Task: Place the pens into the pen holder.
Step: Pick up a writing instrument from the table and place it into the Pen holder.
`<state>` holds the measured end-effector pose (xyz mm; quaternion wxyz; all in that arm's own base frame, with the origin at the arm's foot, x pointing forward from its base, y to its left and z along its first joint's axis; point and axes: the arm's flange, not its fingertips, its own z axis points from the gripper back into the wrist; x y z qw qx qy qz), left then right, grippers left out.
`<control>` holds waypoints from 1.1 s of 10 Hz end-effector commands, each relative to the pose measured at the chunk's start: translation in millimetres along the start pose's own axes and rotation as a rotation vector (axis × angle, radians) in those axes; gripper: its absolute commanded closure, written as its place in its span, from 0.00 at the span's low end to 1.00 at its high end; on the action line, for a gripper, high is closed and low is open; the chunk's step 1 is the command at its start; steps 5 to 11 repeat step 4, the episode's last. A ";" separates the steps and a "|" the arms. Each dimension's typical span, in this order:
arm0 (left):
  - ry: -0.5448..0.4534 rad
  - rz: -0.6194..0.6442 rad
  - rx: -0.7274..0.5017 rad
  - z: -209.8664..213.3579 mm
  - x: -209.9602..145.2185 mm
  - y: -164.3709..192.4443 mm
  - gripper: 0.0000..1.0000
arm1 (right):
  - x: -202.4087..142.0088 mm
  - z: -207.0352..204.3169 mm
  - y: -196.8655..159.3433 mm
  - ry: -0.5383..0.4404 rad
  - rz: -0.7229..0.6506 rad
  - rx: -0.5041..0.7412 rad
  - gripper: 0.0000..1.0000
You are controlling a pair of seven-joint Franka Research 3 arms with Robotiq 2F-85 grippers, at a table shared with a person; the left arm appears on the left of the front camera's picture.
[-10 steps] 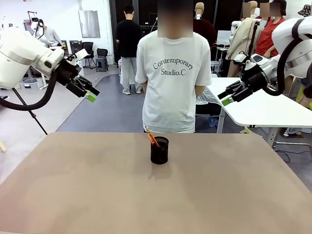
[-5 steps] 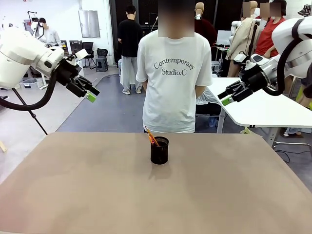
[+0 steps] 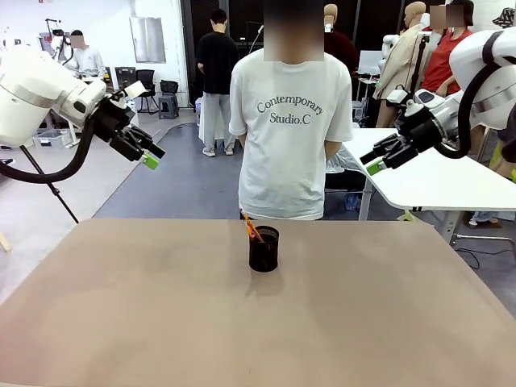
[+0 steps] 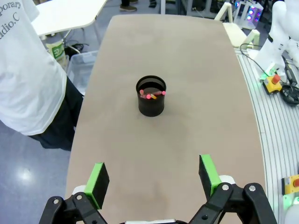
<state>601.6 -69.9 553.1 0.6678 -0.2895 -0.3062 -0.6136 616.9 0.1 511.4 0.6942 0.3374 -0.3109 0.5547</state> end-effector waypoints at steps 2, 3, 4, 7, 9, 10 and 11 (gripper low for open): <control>-0.007 0.003 -0.006 1.4 1.7 -1.5 0.00 | 2.3 0.4 0.7 0.000 0.004 -0.002 0.00; -0.007 0.003 -0.006 1.4 1.7 -1.5 0.00 | 2.3 0.4 0.7 0.000 0.004 -0.002 0.00; -0.007 0.003 -0.006 1.4 1.7 -1.5 0.00 | 2.3 0.4 0.7 0.000 0.004 -0.002 0.00; -0.007 0.003 -0.006 1.4 1.7 -1.5 0.00 | 2.3 0.4 0.7 0.000 0.004 -0.002 0.00; -0.007 0.003 -0.006 1.4 1.7 -1.5 0.00 | 2.3 0.4 0.7 0.000 0.004 -0.002 0.00; -0.007 0.003 -0.006 1.4 1.7 -1.5 0.00 | 2.3 0.4 0.7 0.000 0.004 -0.002 0.00; -0.007 0.003 -0.006 1.4 1.7 -1.5 0.00 | 2.3 0.4 0.7 0.000 0.004 -0.002 0.00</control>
